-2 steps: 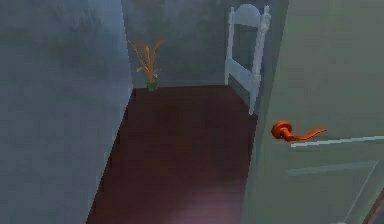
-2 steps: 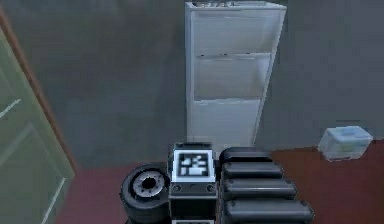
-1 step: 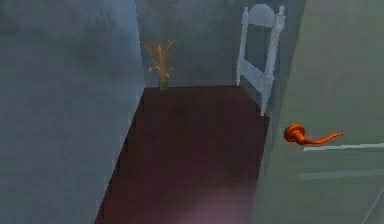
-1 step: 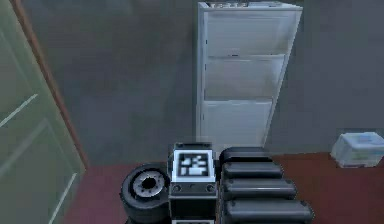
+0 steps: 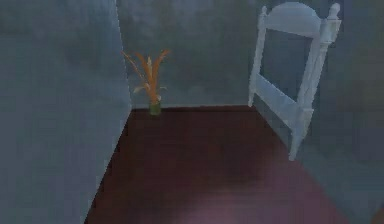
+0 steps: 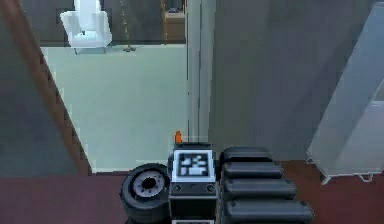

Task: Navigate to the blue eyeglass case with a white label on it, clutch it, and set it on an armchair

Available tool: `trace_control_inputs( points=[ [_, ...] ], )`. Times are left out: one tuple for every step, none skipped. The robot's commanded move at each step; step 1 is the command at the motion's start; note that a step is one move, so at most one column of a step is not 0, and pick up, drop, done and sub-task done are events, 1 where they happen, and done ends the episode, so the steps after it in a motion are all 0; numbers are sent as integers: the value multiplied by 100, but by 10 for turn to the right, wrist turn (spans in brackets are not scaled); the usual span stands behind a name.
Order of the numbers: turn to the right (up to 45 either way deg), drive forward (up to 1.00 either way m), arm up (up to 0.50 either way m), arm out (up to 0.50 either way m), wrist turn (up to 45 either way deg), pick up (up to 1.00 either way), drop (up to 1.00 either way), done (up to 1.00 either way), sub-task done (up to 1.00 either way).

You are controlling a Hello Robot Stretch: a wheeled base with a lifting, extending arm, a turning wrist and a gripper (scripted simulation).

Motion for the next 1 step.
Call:
trace_control_inputs(
  points=[
    [-90, 0, 0, 0, 0, 0, 0, 0, 0]
  ],
)
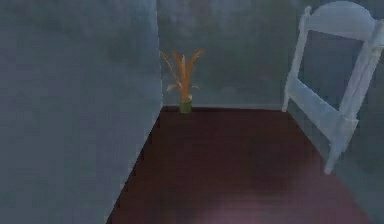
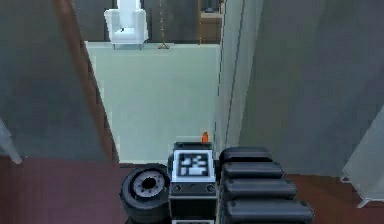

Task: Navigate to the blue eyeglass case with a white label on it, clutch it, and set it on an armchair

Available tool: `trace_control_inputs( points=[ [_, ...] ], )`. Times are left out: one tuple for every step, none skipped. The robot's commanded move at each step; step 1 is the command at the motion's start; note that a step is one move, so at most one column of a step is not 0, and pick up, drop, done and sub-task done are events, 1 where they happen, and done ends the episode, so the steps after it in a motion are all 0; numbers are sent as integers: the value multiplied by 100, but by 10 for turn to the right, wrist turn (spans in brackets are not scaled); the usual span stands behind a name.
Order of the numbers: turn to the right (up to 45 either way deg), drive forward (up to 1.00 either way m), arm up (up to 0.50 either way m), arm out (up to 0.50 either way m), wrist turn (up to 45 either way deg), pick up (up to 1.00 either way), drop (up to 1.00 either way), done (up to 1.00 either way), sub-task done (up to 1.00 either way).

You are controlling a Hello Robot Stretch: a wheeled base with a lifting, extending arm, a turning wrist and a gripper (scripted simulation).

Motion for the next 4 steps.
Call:
trace_control_inputs(
  points=[
    [0, 15, 0, 0, 0, 0, 0, 0, 0],
    [450, 0, 0, 0, 0, 0, 0, 0, 0],
    [210, 0, 0, 0, 0, 0, 0, 0, 0],
    [30, 0, 0, 0, 0, 0, 0, 0, 0]
  ],
)
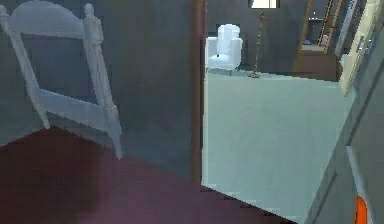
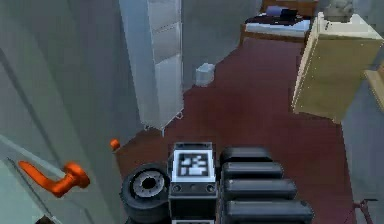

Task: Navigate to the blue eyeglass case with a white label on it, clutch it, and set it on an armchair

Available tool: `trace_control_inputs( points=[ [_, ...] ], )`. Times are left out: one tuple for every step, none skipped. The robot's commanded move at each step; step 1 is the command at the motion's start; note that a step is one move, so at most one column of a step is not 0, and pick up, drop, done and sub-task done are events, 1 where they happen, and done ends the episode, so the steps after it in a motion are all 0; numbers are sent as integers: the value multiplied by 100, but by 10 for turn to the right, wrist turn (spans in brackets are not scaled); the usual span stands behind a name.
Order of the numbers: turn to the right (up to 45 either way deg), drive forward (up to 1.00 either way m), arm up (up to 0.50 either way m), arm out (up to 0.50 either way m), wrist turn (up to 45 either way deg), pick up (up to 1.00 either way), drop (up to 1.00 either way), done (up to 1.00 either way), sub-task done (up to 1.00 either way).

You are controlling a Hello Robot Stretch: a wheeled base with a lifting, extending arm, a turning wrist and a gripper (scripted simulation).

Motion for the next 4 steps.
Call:
trace_control_inputs(
  points=[
    [450, 0, 0, 0, 0, 0, 0, 0, 0],
    [450, 0, 0, 0, 0, 0, 0, 0, 0],
    [450, 0, 0, 0, 0, 0, 0, 0, 0],
    [240, 0, 0, 0, 0, 0, 0, 0, 0]
  ],
)
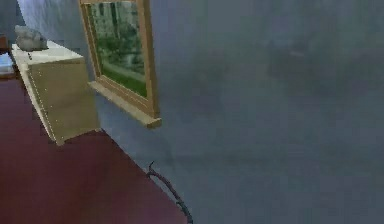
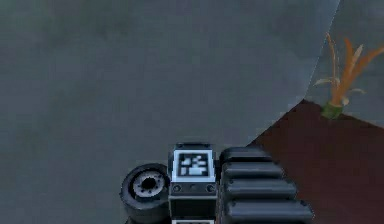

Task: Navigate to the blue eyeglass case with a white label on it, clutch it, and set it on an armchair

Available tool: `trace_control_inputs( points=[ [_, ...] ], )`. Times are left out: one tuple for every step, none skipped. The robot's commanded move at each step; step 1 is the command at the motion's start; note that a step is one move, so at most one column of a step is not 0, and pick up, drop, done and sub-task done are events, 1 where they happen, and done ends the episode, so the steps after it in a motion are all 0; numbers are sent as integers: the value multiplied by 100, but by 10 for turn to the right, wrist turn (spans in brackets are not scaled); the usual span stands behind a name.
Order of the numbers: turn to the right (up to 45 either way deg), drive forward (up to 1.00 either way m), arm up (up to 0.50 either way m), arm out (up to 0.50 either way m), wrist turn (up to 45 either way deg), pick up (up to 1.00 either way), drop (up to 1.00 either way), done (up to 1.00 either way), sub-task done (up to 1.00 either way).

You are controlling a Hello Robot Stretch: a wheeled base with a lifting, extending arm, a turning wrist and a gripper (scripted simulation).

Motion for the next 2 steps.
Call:
trace_control_inputs(
  points=[
    [0, 20, 0, 0, 0, 0, 0, 0, 0],
    [450, 0, 0, 0, 0, 0, 0, 0, 0]
  ],
)
